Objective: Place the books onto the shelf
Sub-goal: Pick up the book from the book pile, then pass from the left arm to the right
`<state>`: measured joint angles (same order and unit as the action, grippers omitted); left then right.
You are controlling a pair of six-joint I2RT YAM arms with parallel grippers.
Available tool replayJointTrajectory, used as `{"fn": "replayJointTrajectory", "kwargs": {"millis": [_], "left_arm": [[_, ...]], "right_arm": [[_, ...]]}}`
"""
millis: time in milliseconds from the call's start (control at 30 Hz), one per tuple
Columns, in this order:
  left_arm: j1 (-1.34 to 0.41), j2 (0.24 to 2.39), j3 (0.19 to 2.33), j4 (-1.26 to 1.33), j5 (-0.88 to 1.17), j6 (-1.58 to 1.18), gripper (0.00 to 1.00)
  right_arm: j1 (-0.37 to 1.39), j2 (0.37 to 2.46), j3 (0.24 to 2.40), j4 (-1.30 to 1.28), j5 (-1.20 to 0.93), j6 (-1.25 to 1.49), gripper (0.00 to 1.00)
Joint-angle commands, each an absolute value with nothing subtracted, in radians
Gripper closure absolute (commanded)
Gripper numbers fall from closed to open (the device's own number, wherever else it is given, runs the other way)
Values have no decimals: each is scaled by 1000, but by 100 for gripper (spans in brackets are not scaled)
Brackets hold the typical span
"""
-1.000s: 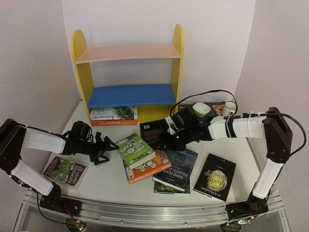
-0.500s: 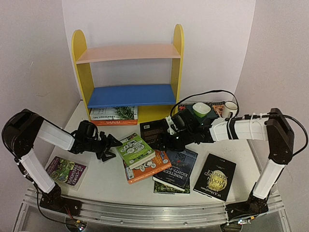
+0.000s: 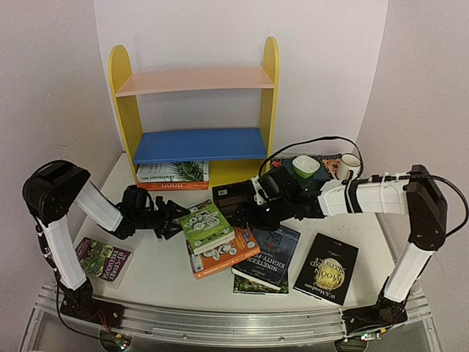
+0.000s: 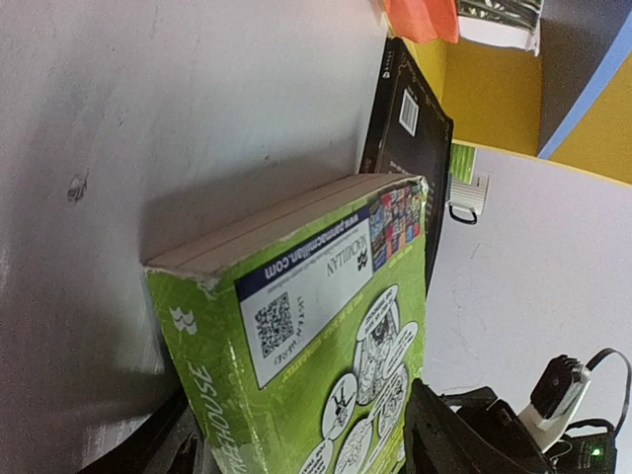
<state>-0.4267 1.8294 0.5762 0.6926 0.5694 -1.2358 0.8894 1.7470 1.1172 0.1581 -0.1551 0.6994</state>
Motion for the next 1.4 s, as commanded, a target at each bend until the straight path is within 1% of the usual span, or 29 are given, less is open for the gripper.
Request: {"fn": "replayJointTrajectory", "kwargs": {"millis": [0, 133, 200, 267, 300, 467, 567, 667, 700, 733, 767, 833, 900, 1033, 1133, 1200, 1367], "left_arm": [[-430, 1865, 582, 796, 566, -1265, 40], [-430, 1857, 592, 832, 577, -1252, 73], [-430, 1841, 596, 835, 576, -1223, 83], [-425, 1824, 598, 836, 588, -1195, 95], [-425, 1809, 597, 838, 591, -1188, 99], [-414, 1669, 566, 836, 599, -1150, 100], [-402, 1587, 543, 837, 609, -1188, 100], [-402, 1545, 572, 836, 662, -1228, 100], [-403, 1537, 582, 837, 677, -1246, 100], [-402, 1533, 593, 837, 688, -1263, 100], [-402, 1532, 603, 836, 696, -1285, 100], [-402, 1533, 625, 837, 713, -1314, 100], [-404, 1526, 639, 837, 717, -1332, 100], [-404, 1485, 618, 834, 688, -1353, 100], [-404, 1467, 605, 826, 671, -1357, 100], [-403, 1468, 611, 812, 673, -1357, 100], [-409, 1487, 649, 770, 673, -1356, 100]], "right_arm": [[908, 1734, 1154, 167, -120, 727, 23], [913, 1738, 1171, 162, -79, 728, 23], [912, 1753, 1196, 159, -61, 732, 23], [911, 1778, 1231, 157, -43, 731, 23], [911, 1790, 1245, 156, -32, 734, 23], [913, 1853, 1319, 162, 0, 740, 23], [912, 1859, 1334, 161, -4, 778, 20], [920, 1818, 1309, 175, -15, 768, 14], [930, 1798, 1298, 182, -22, 738, 8], [944, 1779, 1291, 179, -21, 691, 3], [958, 1760, 1286, 165, -18, 632, 2], [993, 1725, 1285, 119, -8, 486, 2], [1027, 1697, 1296, 37, 55, 347, 2], [1041, 1647, 1285, -33, 127, 196, 2], [1048, 1590, 1236, -24, 157, 81, 2], [1065, 1547, 1188, 21, 197, -71, 2], [1092, 1469, 1094, 120, 183, -314, 2]]}}
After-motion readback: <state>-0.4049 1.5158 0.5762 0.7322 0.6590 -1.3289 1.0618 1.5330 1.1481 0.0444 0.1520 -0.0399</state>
